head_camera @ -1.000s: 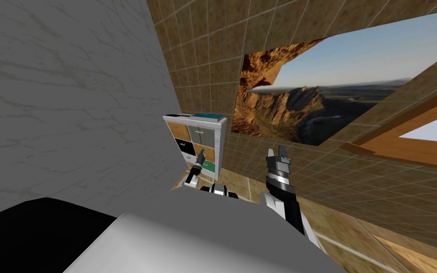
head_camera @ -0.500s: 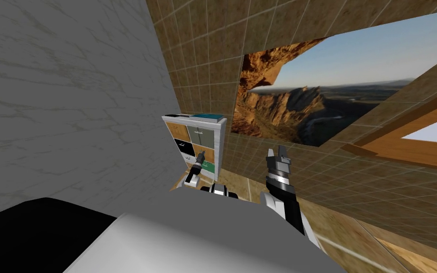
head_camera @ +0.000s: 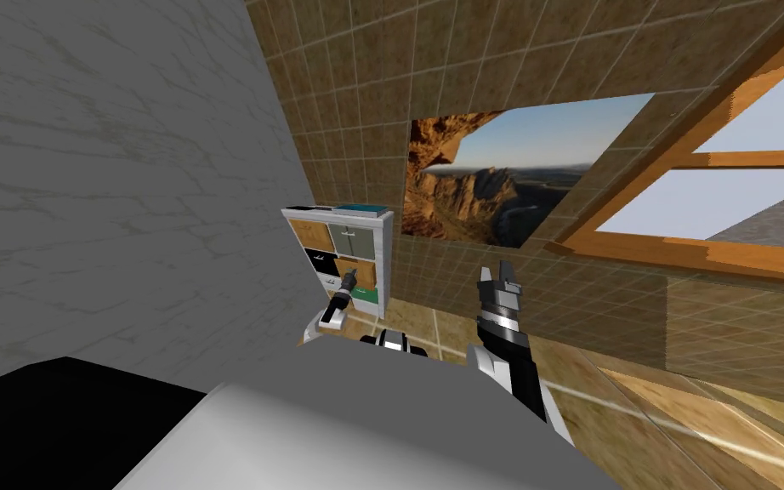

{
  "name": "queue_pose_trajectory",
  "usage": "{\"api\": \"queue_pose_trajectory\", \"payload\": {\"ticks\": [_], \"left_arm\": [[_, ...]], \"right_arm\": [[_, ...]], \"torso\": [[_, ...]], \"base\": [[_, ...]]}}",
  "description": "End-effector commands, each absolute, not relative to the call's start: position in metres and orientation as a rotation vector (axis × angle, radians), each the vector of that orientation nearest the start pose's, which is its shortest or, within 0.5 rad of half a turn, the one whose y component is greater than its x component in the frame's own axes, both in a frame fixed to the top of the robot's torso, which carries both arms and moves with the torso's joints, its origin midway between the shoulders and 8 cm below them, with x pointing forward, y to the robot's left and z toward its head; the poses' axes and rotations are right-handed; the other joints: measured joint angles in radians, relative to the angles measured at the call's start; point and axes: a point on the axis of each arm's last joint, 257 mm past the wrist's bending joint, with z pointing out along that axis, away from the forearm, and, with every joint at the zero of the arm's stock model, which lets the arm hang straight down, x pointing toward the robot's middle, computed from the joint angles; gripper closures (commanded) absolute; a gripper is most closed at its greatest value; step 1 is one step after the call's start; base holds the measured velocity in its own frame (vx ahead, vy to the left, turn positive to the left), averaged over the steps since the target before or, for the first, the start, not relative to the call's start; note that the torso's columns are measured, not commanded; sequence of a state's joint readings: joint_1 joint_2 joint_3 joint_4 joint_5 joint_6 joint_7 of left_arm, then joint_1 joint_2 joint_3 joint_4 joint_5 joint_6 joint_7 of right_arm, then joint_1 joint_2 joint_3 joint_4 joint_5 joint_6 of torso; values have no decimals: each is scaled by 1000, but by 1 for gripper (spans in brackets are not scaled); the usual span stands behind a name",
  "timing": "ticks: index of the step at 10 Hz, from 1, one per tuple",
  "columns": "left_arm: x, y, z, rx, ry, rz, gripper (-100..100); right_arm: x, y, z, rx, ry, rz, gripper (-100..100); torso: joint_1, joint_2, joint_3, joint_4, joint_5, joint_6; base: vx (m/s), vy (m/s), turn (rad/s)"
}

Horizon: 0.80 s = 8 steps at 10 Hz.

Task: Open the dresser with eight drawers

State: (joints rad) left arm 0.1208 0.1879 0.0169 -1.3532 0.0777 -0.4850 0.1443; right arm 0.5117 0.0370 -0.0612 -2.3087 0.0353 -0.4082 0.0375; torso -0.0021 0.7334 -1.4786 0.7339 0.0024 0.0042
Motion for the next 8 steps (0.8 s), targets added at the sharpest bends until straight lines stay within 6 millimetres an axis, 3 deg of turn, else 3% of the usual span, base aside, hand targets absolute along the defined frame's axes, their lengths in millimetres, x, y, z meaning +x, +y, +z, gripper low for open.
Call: {"api": "queue_pose_trajectory", "payload": {"ticks": [1, 2, 3, 4, 5, 6, 7, 8], "left_arm": [[487, 355, -267, -1151, 1033, -1234, 100], [488, 382, -265, -1160, 1012, -1214, 100], [487, 383, -268, -1166, 1015, -1210, 100], [489, 410, -260, -1167, 988, -1195, 100], [488, 411, -264, -1174, 991, -1190, 100], [488, 439, -258, -1180, 964, -1171, 100], [488, 439, -258, -1180, 964, -1171, 100], [488, 467, -250, -1186, 933, -1152, 100]], "right_arm": [[348, -304, 16, 702, 657, 1159, 0], [348, -304, 16, 702, 657, 1159, 0], [348, -304, 16, 702, 657, 1159, 0], [348, -304, 16, 702, 657, 1159, 0], [348, -304, 16, 702, 657, 1159, 0], [348, -304, 16, 702, 657, 1159, 0], [348, -304, 16, 702, 657, 1159, 0], [348, -304, 16, 702, 657, 1159, 0]], "torso": [[1, -2, -1, -1, 1, 0], [3, -2, -1, -2, 1, -1], [0, 1, 1, -1, 1, -1], [1, 1, 1, 0, 1, -1], [0, 1, 1, 1, 0, 0], [1, 1, 1, 1, 0, -1], [1, 2, 1, 2, -1, -2], [1, 3, 2, 3, -1, -2]], "base": [[-112, -59, -211], [-165, -103, -239], [-128, -90, -66], [-128, -100, -173], [-91, -66, -98], [-99, -80, -169], [-78, -56, -84], [-103, -71, -178]]}}
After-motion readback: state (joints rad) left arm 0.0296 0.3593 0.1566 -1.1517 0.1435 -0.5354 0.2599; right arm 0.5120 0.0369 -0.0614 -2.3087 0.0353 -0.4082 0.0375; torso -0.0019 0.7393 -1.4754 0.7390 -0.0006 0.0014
